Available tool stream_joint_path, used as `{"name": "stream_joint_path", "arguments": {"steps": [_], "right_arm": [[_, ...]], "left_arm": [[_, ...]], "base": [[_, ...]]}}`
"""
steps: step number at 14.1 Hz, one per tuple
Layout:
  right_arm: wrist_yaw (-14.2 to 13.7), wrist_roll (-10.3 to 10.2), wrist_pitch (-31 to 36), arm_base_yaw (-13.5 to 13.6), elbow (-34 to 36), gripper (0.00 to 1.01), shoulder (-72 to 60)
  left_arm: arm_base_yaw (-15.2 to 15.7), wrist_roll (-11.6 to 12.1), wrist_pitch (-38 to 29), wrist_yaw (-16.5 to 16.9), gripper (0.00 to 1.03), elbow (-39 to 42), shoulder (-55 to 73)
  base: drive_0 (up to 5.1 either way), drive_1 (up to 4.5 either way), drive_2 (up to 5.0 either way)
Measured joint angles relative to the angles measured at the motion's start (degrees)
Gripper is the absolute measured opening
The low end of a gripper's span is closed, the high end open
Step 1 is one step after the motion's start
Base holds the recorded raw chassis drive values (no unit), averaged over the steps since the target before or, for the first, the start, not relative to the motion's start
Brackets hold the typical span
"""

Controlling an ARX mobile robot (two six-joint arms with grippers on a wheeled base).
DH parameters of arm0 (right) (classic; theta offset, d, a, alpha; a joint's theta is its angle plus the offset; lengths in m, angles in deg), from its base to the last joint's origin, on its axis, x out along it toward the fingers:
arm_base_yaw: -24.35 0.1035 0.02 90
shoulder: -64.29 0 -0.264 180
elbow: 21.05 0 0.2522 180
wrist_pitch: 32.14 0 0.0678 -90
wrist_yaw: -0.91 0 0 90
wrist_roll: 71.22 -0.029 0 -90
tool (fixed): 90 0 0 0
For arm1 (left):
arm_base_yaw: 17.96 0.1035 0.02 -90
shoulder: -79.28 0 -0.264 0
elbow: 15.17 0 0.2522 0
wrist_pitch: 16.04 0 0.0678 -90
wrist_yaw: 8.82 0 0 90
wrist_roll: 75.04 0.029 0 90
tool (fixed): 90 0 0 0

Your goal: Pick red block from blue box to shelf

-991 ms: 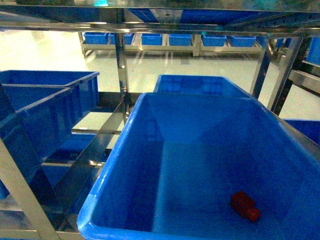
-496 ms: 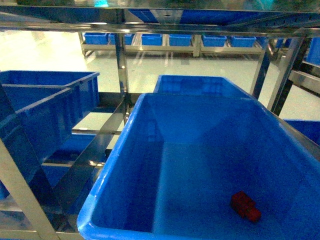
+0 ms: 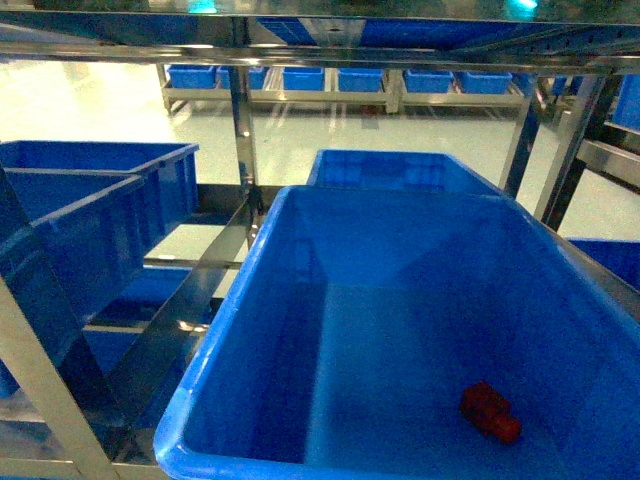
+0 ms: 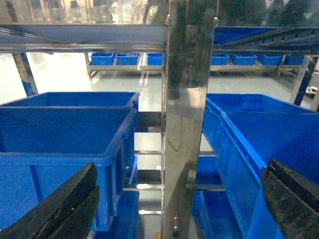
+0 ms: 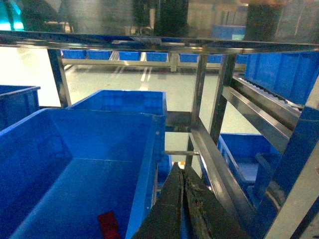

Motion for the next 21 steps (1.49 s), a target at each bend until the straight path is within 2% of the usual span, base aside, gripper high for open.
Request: {"name": "stream_joint_path", "arguments": {"steps": [2,5,6,7,14,15,19,20,21], "right_arm": [[0.02,-0.17,0.13,0.0,1.2,0.01,2.12],[0.02,-0.17,-4.57,0.0,1.2,0.01,6.69],[0.02,-0.2,-11.78,0.0,1.18,0.01,11.45],[0.0,-0.2,-14.71,0.0,1.18,0.01,15.74],[-0.02,-0.2,-14.67,0.0,1.16,0.01,16.26],[-0.02,-0.17,-14.64,0.0,1.16,0.08,16.26],[-0.02,-0.17,-14.67,0.0,1.16,0.59,16.26],[0.0,-0.17,-14.64,0.0,1.16,0.84,16.26],[0.0,-0.2,-14.67,0.0,1.16,1.0,16.26]], "left_arm": [[0.0,-0.02,0.0,0.0,0.98,0.0,0.0],[0.0,-0.02,0.02,-0.02,0.98,0.0,0.0],[0.0,0.0,0.0,0.0,0.98,0.0,0.0],[0.0,-0.02,0.0,-0.09,0.98,0.0,0.0],[0.0,0.0,-0.02,0.0,0.98,0.0,0.0],[0.0,0.0,-0.02,0.0,0.98,0.0,0.0],[0.0,0.0,0.0,0.0,0.98,0.0,0.0],[0.0,-0.02,-0.02,0.0,0.98,0.0,0.0],[0.0,0.0,0.0,0.0,0.98,0.0,0.0]], "base": [[0.0,0.0,0.0],[0.0,0.0,0.0],[0.0,0.0,0.0],[0.0,0.0,0.0],[0.0,0.0,0.0],[0.0,0.0,0.0],[0.0,0.0,0.0],[0.0,0.0,0.0],[0.0,0.0,0.0]]}}
